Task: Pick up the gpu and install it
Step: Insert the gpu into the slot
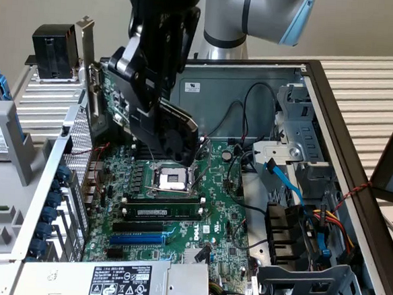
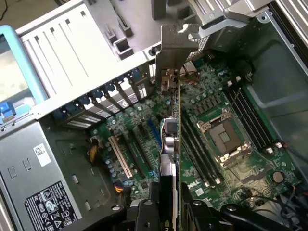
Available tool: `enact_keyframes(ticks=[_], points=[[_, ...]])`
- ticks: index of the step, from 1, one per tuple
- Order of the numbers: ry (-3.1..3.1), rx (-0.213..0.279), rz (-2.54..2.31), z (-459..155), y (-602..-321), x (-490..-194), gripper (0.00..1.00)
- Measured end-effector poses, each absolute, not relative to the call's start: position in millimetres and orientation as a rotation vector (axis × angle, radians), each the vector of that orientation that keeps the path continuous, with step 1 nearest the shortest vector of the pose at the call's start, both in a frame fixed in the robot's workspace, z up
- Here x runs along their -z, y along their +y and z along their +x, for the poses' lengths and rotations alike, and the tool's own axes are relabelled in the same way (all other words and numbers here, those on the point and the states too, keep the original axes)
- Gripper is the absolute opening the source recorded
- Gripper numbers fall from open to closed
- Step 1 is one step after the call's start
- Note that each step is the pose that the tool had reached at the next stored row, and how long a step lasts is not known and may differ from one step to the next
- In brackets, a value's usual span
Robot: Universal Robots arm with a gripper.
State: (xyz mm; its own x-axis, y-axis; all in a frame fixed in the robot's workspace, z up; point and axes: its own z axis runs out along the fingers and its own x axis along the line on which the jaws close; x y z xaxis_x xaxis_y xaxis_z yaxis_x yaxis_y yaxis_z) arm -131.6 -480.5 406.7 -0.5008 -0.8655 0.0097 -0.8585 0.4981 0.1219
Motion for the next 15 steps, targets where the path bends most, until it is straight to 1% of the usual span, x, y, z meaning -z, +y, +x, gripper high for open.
enact_keyframes(ticks=[5, 15], points=[[-2.638, 0.141, 1.631, -131.6, -480.5, -406.8, 0.27], [-2.527, 0.148, 1.847, -131.6, -480.4, -406.7, 0.27]])
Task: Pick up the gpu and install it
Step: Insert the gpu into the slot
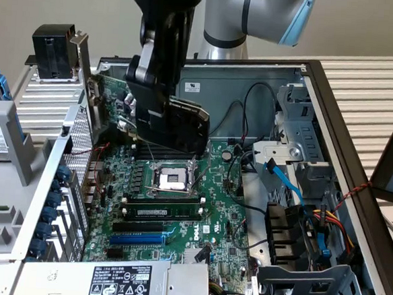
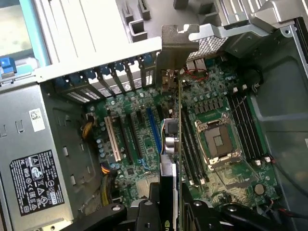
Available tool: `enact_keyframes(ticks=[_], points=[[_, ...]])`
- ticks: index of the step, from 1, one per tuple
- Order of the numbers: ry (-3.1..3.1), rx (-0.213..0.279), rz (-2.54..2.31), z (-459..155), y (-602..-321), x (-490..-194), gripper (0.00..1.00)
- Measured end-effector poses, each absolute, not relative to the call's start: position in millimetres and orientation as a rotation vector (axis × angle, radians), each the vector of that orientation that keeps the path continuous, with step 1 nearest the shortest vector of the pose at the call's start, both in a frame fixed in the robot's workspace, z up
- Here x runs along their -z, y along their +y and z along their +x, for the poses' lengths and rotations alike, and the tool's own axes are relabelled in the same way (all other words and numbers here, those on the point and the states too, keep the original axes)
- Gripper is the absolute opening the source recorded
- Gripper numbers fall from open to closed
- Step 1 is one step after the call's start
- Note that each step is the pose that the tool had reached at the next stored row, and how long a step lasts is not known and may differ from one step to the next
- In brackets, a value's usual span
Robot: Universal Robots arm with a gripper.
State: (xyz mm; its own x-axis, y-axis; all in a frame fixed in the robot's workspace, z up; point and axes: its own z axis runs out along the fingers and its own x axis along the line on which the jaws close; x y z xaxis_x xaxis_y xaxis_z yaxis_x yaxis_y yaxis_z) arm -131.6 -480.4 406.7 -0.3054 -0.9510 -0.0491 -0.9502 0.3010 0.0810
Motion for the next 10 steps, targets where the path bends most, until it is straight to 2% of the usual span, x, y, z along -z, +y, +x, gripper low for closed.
enact_keyframes(ticks=[10], points=[[-2.427, 0.156, 1.977, -130.3, -480.0, -406.4, 0.27]])
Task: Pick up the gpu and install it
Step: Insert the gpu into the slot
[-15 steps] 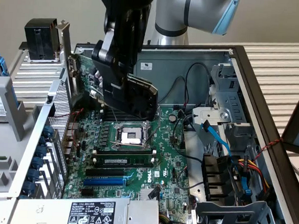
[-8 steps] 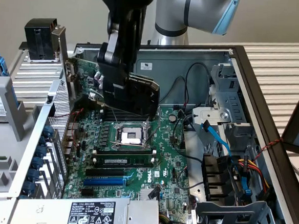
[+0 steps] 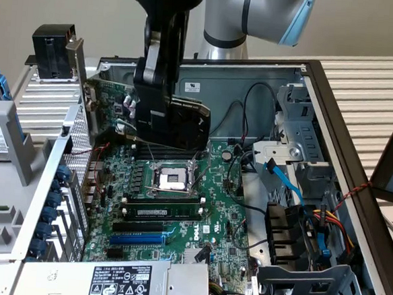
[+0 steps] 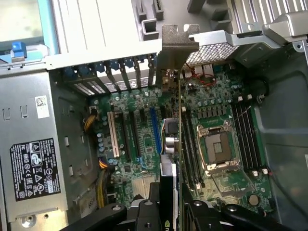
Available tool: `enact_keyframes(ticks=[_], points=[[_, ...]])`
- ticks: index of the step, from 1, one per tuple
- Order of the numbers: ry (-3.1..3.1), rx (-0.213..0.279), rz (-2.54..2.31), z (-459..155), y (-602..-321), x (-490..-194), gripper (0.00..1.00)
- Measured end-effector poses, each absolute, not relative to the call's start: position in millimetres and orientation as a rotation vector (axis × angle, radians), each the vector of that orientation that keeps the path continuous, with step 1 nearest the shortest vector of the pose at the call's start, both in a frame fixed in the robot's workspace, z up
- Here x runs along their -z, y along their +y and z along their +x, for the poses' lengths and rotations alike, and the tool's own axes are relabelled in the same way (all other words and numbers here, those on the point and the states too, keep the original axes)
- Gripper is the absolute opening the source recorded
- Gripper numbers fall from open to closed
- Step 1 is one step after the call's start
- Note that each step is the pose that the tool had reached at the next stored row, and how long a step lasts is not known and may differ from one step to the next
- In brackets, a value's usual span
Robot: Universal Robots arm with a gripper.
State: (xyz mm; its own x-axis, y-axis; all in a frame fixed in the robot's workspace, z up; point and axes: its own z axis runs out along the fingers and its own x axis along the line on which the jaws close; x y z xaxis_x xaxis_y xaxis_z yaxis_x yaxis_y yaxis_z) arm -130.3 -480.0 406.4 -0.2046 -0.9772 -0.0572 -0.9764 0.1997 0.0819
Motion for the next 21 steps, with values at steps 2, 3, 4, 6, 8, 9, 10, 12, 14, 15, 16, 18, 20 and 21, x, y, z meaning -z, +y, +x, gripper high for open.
enact_keyframes(ticks=[2, 3, 4, 6, 8, 9, 10, 12, 14, 15, 16, 18, 20, 21], points=[[-2.39, 0.155, 2.02, -130, -480, -406, 0.27], [-2.374, 0.153, 2.04, -130, -480, -406, 0.27], [-2.359, 0.149, 2.061, -130, -480, -405, 0.27], [-2.334, 0.139, 2.098, -130, -479, -404, 0.27], [-2.322, 0.127, 2.123, -130, -478, -402, 0.27], [-2.318, 0.123, 2.131, -130, -476, -401, 0.27], [-2.317, 0.12, 2.134, -130, -473, -400, 0.27], [-2.313, 0.116, 2.141, -130, -466, -398, 0.27], [-2.301, 0.113, 2.157, -131, -463, -395, 0.27], [-2.292, 0.112, 2.169, -131, -462, -393, 0.27], [-2.282, 0.111, 2.179, -131, -461, -392, 0.27], [-2.263, 0.109, 2.199, -131, -461, -389, 0.27], [-2.261, 0.105, 2.201, -135, -461, -388, 0.27], [-2.259, 0.099, 2.199, -136, -461, -387, 0.27]])
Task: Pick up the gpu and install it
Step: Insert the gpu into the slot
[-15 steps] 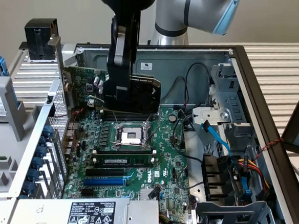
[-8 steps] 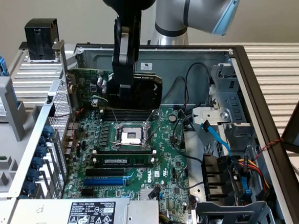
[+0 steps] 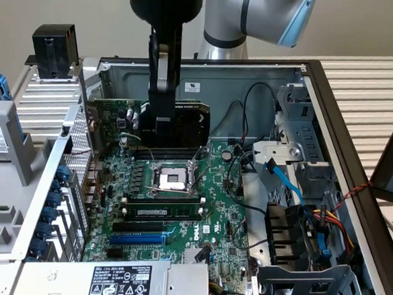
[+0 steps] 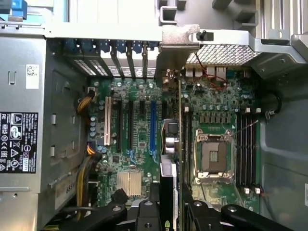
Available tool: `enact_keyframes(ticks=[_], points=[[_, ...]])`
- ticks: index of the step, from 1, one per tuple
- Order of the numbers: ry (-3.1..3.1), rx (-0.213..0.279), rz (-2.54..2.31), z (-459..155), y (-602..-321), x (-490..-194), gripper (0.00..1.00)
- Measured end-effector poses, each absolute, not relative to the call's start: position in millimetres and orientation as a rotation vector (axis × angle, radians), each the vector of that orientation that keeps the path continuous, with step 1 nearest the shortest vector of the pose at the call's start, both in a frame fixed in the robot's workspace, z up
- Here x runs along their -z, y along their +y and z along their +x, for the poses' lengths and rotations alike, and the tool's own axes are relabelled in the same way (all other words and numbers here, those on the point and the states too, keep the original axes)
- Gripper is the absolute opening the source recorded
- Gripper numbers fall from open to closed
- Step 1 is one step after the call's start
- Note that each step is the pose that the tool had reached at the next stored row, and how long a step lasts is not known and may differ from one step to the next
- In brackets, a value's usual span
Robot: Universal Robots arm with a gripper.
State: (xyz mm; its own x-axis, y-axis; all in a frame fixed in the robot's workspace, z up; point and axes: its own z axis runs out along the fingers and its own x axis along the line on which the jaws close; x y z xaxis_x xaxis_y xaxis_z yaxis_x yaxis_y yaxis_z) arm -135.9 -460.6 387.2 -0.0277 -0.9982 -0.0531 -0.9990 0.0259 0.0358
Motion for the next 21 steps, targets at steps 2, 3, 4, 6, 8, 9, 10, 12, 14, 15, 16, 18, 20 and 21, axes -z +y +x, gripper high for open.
enact_keyframes(ticks=[2, 3, 4, 6, 8, 9, 10, 12, 14, 15, 16, 18, 20, 21], points=[[2.245, -0.083, -2.191, -137, -460, -387, 0.27], [2.245, -0.078, -2.195, -137, -460, -386, 0.27], [2.248, -0.068, -2.203, -137, -460, -386, 0.27], [2.252, -0.046, -2.219, -137, -458, -385, 0.27], [2.252, -0.034, -2.23, -137, -456, -384, 0.27], [2.251, -0.03, -2.234, -137, -455, -383, 0.27], [2.249, -0.025, -2.241, -137, -454, -383, 0.27], [2.243, -0.014, -2.257, -137, -453, -382, 0.27], [2.244, 0.0, -2.268, -137, -450, -380, 0.27], [2.244, 0.001, -2.269, -137, -450, -379, 0.27], [2.244, 0.0, -2.269, -137, -450, -377, 0.27], [2.242, -0.004, -2.267, -137, -450, -374, 0.27], [2.239, -0.011, -2.264, -137, -450, -371, 0.27], [2.238, -0.014, -2.263, -137, -450, -370, 0.27]])
